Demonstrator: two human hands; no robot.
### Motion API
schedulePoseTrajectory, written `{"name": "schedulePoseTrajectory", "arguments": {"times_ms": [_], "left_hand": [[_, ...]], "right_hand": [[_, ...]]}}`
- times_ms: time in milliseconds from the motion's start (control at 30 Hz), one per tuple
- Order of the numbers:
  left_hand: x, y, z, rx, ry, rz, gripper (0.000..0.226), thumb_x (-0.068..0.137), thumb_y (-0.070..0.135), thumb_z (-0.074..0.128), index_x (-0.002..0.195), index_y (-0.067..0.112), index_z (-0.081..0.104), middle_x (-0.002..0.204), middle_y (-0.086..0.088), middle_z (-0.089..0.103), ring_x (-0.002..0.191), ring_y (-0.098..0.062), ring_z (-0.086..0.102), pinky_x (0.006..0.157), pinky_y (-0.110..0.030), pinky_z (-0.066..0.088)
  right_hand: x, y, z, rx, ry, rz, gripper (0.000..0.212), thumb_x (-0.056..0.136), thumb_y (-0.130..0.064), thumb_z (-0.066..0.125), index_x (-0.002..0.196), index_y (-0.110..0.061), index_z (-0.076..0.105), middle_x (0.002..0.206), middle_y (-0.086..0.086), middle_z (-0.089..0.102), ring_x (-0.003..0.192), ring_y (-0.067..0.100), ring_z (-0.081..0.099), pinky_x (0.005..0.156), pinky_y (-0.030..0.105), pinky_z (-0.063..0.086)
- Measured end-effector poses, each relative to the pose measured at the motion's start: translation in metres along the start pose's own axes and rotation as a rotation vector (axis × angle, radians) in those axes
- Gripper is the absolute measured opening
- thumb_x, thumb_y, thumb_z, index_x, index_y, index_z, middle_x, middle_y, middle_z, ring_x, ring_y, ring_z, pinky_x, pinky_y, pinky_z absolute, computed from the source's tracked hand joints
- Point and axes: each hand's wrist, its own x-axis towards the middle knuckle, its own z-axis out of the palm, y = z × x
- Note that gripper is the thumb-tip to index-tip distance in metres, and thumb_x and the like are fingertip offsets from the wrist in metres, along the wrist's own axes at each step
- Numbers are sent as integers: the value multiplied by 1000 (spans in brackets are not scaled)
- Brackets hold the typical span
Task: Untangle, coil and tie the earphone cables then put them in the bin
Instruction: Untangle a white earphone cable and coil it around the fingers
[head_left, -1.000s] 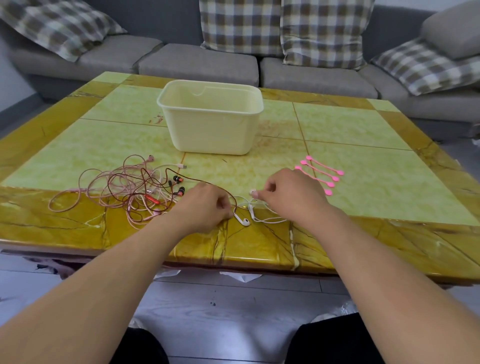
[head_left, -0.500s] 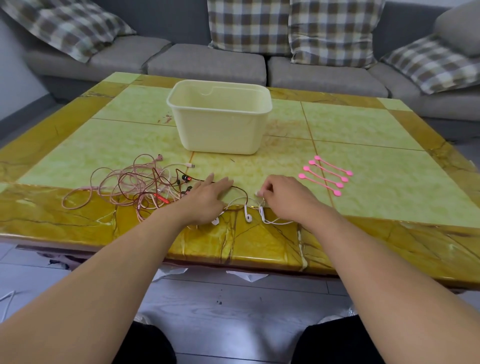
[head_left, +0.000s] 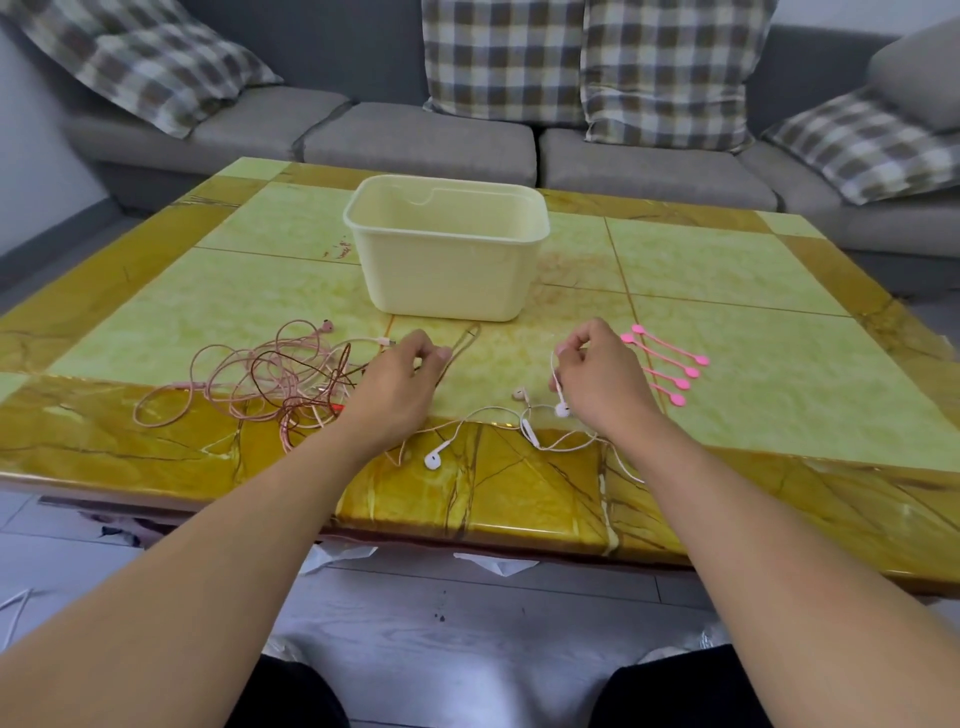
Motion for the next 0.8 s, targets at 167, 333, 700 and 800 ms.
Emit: {"name": "schedulePoseTrajectory", "arguments": {"times_ms": [167,333,700,800], "left_hand": [[2,0,-7,-121,171,-27,29,107,38,41,95,14,52,105,8,73,38,-4,35,45,-28,31],[5,-9,-11,55,234,-50,14,98,31,58,93,20,50,92,4,66,77,-23,60,65,-38,46],[-9,3,3,444,-284,200,15,91,34,68,105,32,67,88,18,66,91,-8,60,80,-32,49],[-5,-4,2,492,-297,166,8,90,37,71,93,29,69,82,13,64,80,-10,58,69,-29,43]], "right_hand": [[-1,12,2,-375,-134,-16,11,100,-30,54,89,-29,57,75,-7,66,64,16,62,53,30,38],[-6,5,0,-323,-189,-93,24,82,-51,77,96,-34,67,85,-13,68,79,9,64,65,31,48],[-2,8,16,-551,-318,-200,34,94,-16,58,122,-32,68,128,-1,66,115,23,60,92,41,53],[1,8,12,-517,-333,-121,31,91,-11,53,103,-35,70,119,-5,68,104,20,63,87,41,56]]}}
